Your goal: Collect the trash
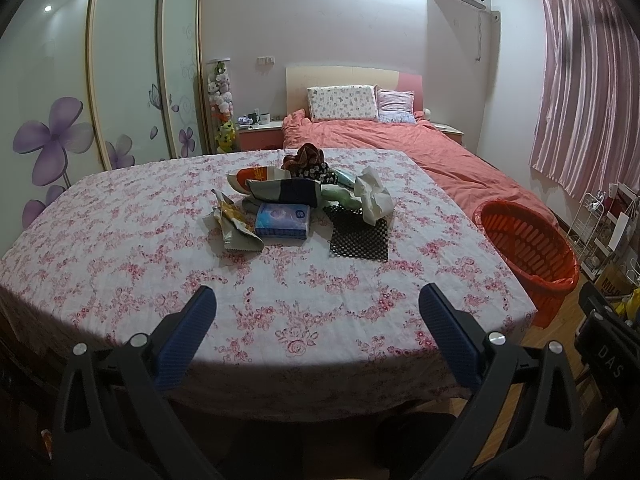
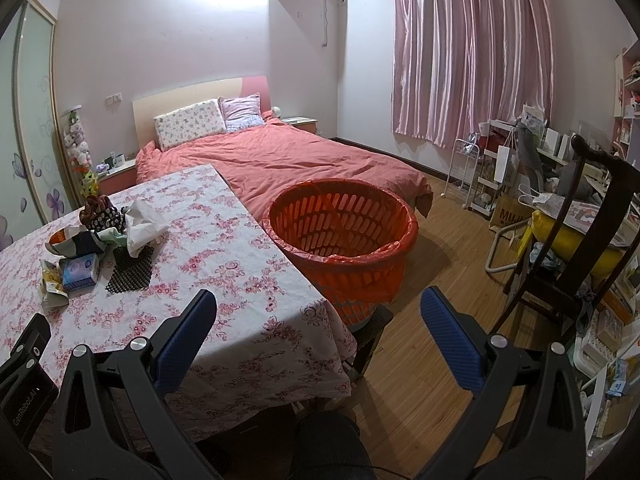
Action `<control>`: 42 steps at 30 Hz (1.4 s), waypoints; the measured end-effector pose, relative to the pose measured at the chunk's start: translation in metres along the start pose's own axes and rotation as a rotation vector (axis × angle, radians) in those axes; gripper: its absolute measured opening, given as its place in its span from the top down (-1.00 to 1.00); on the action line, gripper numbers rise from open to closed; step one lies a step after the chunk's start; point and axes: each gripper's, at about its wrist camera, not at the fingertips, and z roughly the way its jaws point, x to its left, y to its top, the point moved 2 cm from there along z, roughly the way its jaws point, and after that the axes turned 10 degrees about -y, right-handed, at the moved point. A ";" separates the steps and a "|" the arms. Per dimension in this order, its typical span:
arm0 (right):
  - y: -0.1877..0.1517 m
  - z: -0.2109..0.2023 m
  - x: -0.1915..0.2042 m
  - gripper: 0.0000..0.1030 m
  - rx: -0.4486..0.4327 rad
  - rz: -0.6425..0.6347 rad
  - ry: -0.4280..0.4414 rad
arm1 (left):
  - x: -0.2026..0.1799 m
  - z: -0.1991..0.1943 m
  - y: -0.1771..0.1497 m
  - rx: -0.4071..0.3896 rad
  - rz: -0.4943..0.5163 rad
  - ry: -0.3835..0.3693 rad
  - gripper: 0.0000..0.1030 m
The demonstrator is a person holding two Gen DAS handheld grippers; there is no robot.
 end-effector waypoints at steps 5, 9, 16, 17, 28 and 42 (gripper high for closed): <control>0.003 0.007 0.007 -0.96 0.011 -0.005 0.025 | 0.008 0.009 0.004 0.019 -0.016 0.002 -0.93; 0.003 0.019 0.014 -0.96 0.024 0.005 0.093 | 0.026 0.020 0.009 0.029 -0.049 0.008 -0.93; 0.012 0.043 0.041 -0.96 0.048 -0.003 0.179 | 0.086 0.066 0.024 0.097 -0.117 0.059 -0.93; 0.014 0.046 0.046 -0.96 0.049 -0.006 0.192 | 0.097 0.073 0.027 0.110 -0.130 0.075 -0.93; 0.039 0.082 0.130 -0.96 0.106 -0.124 0.318 | 0.180 0.140 0.055 0.176 -0.281 0.072 -0.81; 0.049 0.115 0.228 -0.72 0.181 -0.290 0.395 | 0.190 0.205 0.060 0.284 -0.332 -0.016 -0.34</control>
